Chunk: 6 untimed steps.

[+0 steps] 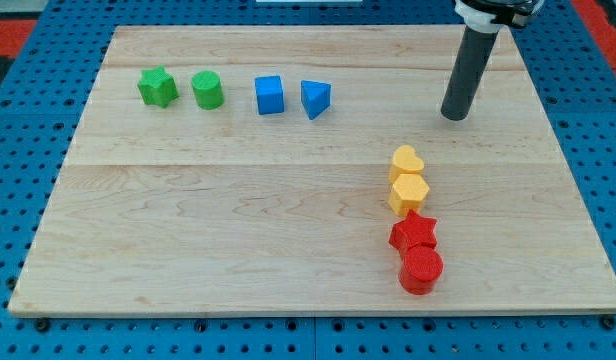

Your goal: Nudge the yellow heart down a bit

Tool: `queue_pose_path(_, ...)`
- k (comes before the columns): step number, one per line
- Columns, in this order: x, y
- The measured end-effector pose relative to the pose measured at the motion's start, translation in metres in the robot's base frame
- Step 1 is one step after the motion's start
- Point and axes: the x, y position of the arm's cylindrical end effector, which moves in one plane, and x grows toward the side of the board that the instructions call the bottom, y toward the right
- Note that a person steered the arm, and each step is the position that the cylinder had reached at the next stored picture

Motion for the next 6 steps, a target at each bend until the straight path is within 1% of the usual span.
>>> queue_pose_path(2,0.000,0.001)
queue_pose_path(3,0.024,-0.024)
queue_pose_path(4,0.056,-0.064)
queue_pose_path(5,0.050,-0.172)
queue_pose_path(6,0.030,-0.265)
